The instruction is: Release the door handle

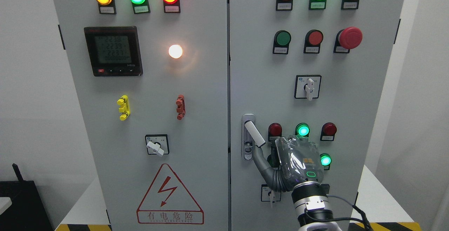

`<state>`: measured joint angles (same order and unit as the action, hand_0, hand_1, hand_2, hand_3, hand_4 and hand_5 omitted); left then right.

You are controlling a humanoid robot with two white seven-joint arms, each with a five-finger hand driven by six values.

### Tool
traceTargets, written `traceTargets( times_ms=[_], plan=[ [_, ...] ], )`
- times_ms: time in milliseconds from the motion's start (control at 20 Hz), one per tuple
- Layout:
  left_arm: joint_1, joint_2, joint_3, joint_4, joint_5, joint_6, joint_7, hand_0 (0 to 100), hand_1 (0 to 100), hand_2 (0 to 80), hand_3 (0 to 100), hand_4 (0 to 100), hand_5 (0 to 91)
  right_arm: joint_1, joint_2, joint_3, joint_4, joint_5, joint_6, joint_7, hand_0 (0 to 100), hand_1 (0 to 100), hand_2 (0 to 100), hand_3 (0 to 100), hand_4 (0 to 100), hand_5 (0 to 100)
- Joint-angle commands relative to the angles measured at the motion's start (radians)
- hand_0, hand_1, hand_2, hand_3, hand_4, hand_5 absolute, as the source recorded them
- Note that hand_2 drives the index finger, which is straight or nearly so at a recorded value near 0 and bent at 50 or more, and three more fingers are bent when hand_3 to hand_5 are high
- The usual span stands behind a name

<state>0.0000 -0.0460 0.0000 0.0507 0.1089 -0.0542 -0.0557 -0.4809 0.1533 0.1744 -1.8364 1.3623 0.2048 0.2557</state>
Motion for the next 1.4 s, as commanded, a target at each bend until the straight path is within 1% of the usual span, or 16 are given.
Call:
traceTargets(
  times_ms=[0, 850, 1000, 1350],
  plan=[
    [-0.026, 0.002, 0.017, 0.0, 0.0, 0.001, 0.0, 12, 39, 0.0, 0, 0, 0.0, 0.001, 0.0, -0.016, -0.006, 0.0, -0.001, 0.004, 57, 8, 98, 100, 100, 100],
    [-0.026, 0.0, 0.017, 0.0, 0.0, 0.001, 0.0, 12, 39, 0.0, 0, 0, 0.0, -0.01, 0.0, -0.023, -0.011, -0.005, 0.001, 0.005, 60, 6, 98, 100, 100, 100],
    [-0.026, 0.0, 0.017, 0.0, 0.0, 0.001, 0.0, 12, 39, 0.0, 0, 0, 0.0, -0.013, 0.0, -0.038, -0.011, -0.005, -0.001, 0.005, 60, 6, 98, 100, 100, 100],
    [-0.026, 0.0, 0.017, 0.001, 0.0, 0.001, 0.0, 12, 39, 0.0, 0, 0, 0.0, -0.021, 0.0, -0.039, -0.014, -0.005, 0.001, 0.005, 61, 6, 97, 100, 100, 100]
  ],
)
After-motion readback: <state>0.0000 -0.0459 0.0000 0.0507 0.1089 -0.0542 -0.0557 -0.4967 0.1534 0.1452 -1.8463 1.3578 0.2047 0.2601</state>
